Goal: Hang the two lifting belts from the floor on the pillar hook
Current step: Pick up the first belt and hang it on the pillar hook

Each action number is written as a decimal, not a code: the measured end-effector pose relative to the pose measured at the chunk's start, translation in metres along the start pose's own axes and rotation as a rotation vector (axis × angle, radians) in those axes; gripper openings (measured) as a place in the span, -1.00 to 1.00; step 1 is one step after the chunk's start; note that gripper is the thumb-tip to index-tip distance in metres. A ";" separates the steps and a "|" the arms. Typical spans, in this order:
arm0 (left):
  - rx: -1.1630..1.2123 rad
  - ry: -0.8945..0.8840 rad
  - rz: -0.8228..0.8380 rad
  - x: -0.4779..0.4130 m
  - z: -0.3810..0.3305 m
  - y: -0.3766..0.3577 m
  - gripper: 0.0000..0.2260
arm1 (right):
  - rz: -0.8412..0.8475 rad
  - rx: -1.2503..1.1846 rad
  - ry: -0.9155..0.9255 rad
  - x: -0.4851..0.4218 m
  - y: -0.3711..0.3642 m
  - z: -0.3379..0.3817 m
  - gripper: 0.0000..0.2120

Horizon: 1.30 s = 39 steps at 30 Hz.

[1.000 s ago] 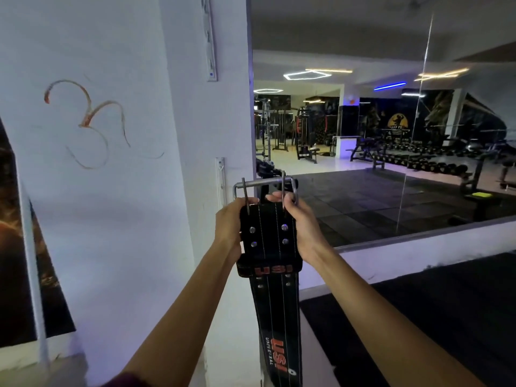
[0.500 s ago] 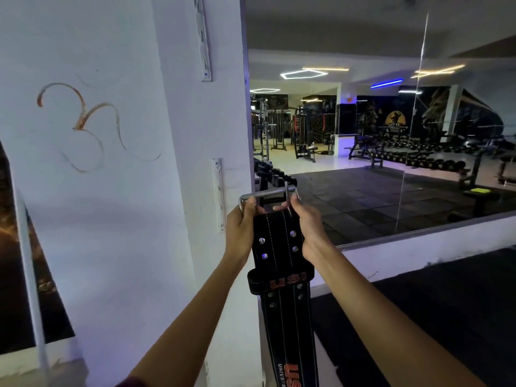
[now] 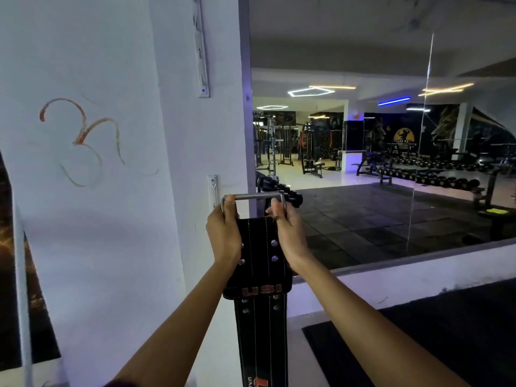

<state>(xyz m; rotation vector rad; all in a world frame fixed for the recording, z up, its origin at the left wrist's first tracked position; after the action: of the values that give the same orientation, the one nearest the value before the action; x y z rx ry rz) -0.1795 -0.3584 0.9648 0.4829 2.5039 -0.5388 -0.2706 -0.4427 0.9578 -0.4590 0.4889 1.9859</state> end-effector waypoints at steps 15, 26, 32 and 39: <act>-0.339 -0.441 -0.121 -0.295 -0.095 -0.019 -0.61 | -0.382 0.371 0.437 -0.247 -0.110 0.166 -0.48; -0.423 -0.448 -0.109 -0.466 -0.100 -0.077 -0.56 | -0.396 0.336 0.315 -0.407 -0.159 0.197 -0.51; -0.515 -0.330 -0.102 -0.507 -0.084 -0.094 -0.63 | -0.309 0.313 0.257 -0.463 -0.178 0.191 -0.57; -0.423 -0.482 -0.082 -0.505 -0.065 -0.090 -0.68 | -0.230 0.232 0.372 -0.475 -0.184 0.170 -0.60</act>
<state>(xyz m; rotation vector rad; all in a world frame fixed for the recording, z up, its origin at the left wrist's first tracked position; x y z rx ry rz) 0.1557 -0.5195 1.3236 0.0719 2.0912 -0.1195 0.0799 -0.6296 1.3193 -0.7086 0.8492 1.6039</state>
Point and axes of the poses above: each hand's wrist, its own x-axis away from the middle knuckle, its own y-axis out of the back of the hand, z = x × y, the point moved 3 cm from there along -x, towards the middle knuckle, and after that the axes turned 12 degrees about x, right-handed, at the moved point
